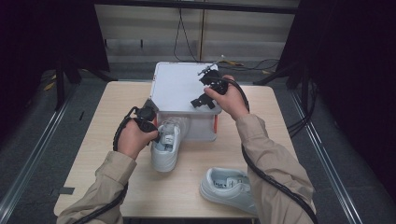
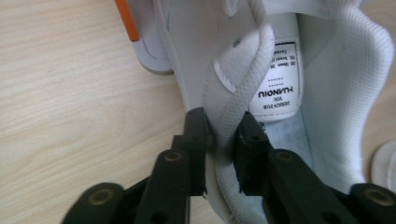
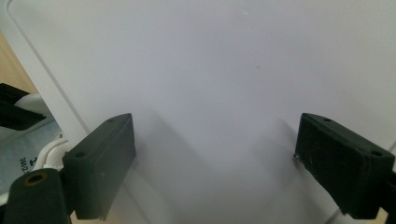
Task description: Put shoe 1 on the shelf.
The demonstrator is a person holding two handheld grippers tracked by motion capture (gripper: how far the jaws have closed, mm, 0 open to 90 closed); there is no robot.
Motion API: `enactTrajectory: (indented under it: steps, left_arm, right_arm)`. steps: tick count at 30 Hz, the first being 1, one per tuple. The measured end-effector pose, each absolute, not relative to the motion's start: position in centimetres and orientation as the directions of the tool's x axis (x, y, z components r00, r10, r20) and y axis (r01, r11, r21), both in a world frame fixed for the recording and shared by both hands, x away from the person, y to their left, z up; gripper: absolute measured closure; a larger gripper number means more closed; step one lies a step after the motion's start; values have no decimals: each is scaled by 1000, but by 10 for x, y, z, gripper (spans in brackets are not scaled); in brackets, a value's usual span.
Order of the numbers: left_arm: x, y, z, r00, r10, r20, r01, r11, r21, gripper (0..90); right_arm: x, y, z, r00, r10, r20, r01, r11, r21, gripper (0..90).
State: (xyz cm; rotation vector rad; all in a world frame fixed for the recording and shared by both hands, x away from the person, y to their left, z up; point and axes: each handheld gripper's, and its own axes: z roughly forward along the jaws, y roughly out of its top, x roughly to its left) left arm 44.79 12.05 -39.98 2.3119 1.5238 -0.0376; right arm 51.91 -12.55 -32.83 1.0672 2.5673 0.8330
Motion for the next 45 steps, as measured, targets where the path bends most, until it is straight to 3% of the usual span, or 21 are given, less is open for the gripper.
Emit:
enactTrajectory:
  steps: [8, 19, 34, 36, 44, 45]
  left_arm:
    - [432, 125, -393, 456, 853, -254, 873, -374, 312, 600]
    - [403, 101, -386, 599, 765, -237, 794, -529, 300, 574]
    - [393, 101, -380, 667, 706, -239, 739, -587, 331, 515]
    - [389, 98, -390, 689, 684, -242, 721, -608, 334, 475]
    - [390, 89, -416, 728, 661, -185, 679, -653, 336, 552]
    - [391, 87, -420, 733, 645, -216, 677, -663, 318, 613]
  right_arm:
    - [520, -125, -328, -703, 711, -2, 575, 571, 586, 118]
    - [520, -124, -328, -696, 718, -8, 580, 568, 584, 117]
    - [520, -123, -328, -692, 722, -6, 584, 564, 583, 117]
    - [520, -123, -328, -690, 724, -6, 588, 565, 579, 117]
    - [521, -122, -328, -686, 728, -7, 591, 562, 578, 115]
    - [521, -122, -328, -687, 727, -5, 591, 563, 578, 115]
